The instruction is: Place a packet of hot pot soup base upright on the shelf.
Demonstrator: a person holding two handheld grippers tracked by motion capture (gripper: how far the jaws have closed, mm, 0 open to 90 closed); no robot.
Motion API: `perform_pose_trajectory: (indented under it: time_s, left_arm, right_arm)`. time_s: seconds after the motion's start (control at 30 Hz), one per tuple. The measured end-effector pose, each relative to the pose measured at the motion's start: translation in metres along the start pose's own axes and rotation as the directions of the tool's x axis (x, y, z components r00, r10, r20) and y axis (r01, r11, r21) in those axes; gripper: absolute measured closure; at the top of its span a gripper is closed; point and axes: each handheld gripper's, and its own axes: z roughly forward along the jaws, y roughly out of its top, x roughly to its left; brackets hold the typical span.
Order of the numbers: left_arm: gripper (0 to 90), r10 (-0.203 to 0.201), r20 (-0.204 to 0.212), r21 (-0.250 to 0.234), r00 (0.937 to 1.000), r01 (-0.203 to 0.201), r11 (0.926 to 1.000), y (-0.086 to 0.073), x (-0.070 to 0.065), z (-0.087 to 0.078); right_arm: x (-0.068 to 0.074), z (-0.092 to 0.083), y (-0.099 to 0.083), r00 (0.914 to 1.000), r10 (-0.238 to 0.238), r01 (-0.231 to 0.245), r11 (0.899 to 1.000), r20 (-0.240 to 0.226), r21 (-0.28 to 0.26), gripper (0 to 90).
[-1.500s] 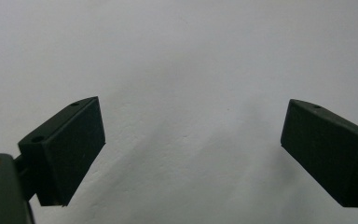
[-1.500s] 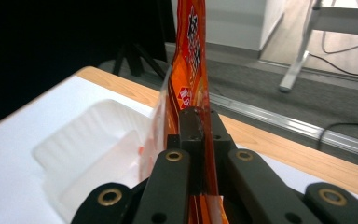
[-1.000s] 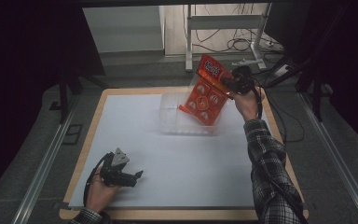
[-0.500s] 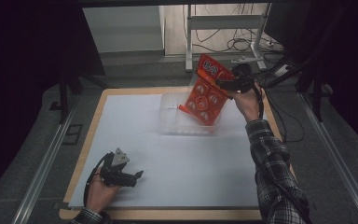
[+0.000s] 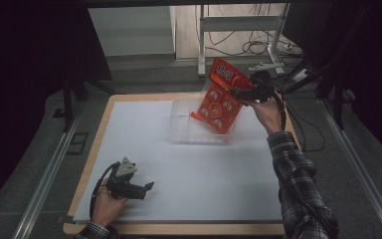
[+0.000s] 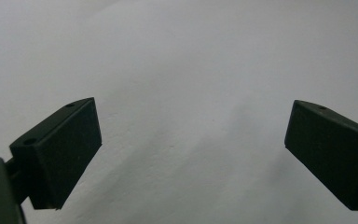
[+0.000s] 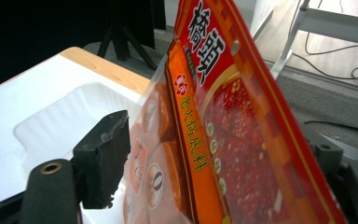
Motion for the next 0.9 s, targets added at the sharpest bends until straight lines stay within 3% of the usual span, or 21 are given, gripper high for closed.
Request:
perform_pose_trajectory:
  time_s: [0.13,0.43,0.67,0.9]
  left_arm:
    - [2.6,-0.008,0.005,-0.005,1.0,0.008,1.0,-0.001,0.002,0.001]
    - [1.2,-0.058,0.037,-0.071,0.9977,0.06,0.9957,-0.002,0.007,-0.002]
    - [0.7,-0.044,0.034,-0.092,0.9985,0.047,0.9947,-0.002,0.006,-0.004]
    - [0.1,-0.044,0.029,-0.095,0.9986,0.046,0.9944,-0.002,0.006,-0.005]
  right_arm:
    - [0.001,-0.003,-0.001,0.9999,-0.01,0.01,1.0,-0.006,0.002,22.1]
    - [0.003,-0.016,-0.006,0.9993,-0.019,0.019,1.0,-0.033,-0.007,14.2]
    - [0.007,-0.026,-0.012,0.9976,-0.052,0.053,0.998,-0.045,0.016,6.7]
    - [0.01,-0.035,-0.019,0.9966,-0.052,0.054,0.998,-0.064,0.026,2.7]
